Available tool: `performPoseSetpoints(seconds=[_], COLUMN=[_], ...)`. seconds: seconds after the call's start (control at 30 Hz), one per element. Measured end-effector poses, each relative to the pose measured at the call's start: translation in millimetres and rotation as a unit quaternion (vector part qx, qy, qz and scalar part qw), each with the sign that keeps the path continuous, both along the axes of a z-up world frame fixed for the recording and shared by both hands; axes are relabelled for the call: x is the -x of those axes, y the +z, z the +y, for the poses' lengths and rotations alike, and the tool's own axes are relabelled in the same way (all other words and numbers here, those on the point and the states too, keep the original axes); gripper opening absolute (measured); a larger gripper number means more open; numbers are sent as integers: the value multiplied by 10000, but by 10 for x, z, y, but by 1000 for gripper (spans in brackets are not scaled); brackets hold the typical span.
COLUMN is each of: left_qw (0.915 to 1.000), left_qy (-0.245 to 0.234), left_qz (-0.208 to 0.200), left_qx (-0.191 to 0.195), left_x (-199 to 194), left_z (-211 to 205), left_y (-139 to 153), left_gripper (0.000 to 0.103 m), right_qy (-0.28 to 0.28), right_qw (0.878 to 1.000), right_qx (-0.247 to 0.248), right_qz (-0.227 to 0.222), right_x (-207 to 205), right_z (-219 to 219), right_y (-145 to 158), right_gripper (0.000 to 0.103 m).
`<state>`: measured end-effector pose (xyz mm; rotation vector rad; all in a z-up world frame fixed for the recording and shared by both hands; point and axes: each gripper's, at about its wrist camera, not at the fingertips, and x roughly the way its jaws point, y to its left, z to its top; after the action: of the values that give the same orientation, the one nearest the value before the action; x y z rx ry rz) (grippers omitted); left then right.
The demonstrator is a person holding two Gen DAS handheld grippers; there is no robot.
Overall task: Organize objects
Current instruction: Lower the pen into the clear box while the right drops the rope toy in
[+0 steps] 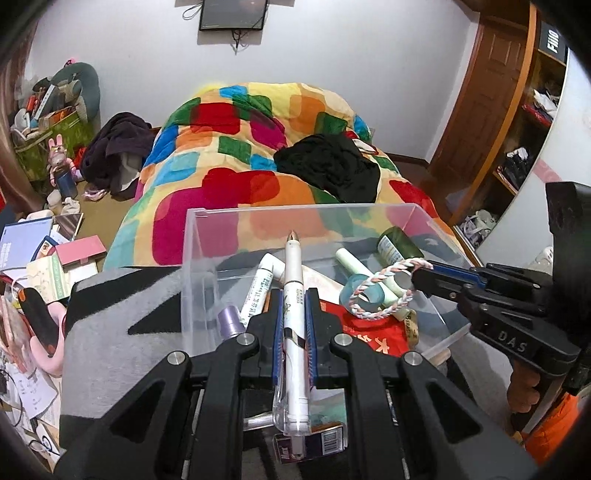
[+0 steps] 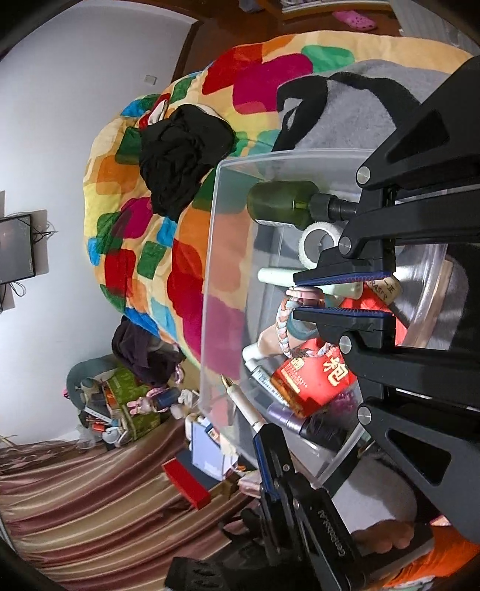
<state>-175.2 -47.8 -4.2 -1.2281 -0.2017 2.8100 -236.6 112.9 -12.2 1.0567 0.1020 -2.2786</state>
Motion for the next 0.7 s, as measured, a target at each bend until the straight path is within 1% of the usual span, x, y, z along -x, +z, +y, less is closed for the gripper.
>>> performPoseSetpoints(seconds=[0.17, 0.2, 0.23, 0.27, 0.3, 0.33, 0.37, 0.43, 0.47, 0.53, 0.57, 0.63, 0.7], left_qw=[10000, 10000, 10000, 10000, 10000, 9999, 9999, 9998, 9997, 9995, 9993, 9989, 9978], left_qy=[-62, -67, -73, -77, -66, -71, -81, -81, -88, -94, -97, -74, 52], left_qz=[16, 21, 26, 37, 56, 71, 93, 179, 210, 299, 346, 437, 533], left_qx=[34, 28, 27, 33, 47, 42, 31, 21, 18, 28, 48, 167, 390], left_x=[-9, -18, -28, -39, -60, -74, -93, -160, -179, -245, -278, -352, -427], left_z=[27, 30, 35, 36, 36, 38, 40, 44, 43, 56, 67, 91, 112], left_y=[24, 31, 39, 45, 59, 71, 87, 136, 155, 203, 225, 265, 292], left_gripper=[11, 12, 14, 16, 20, 25, 28, 38, 41, 52, 54, 62, 66], right_qy=[37, 55, 61, 55, 40, 13, 1, 2, 2, -28, -44, -66, -88], right_qw=[9995, 9993, 9991, 9990, 9989, 9987, 9986, 9984, 9982, 9978, 9976, 9970, 9965], right_qx=[-271, -308, -350, -367, -370, -364, -355, -346, -355, -366, -356, -348, -355], right_qz=[161, 183, 214, 246, 287, 347, 388, 455, 491, 554, 590, 686, 755], right_x=[-51, -61, -79, -91, -109, -135, -154, -195, -217, -263, -282, -335, -375], right_z=[-55, -63, -64, -67, -58, -39, -33, -11, 3, 35, 46, 88, 111], right_y=[5, 10, 17, 26, 35, 56, 76, 112, 134, 172, 190, 227, 250], right_gripper=[12, 16, 23, 27, 34, 39, 40, 42, 44, 55, 56, 61, 65])
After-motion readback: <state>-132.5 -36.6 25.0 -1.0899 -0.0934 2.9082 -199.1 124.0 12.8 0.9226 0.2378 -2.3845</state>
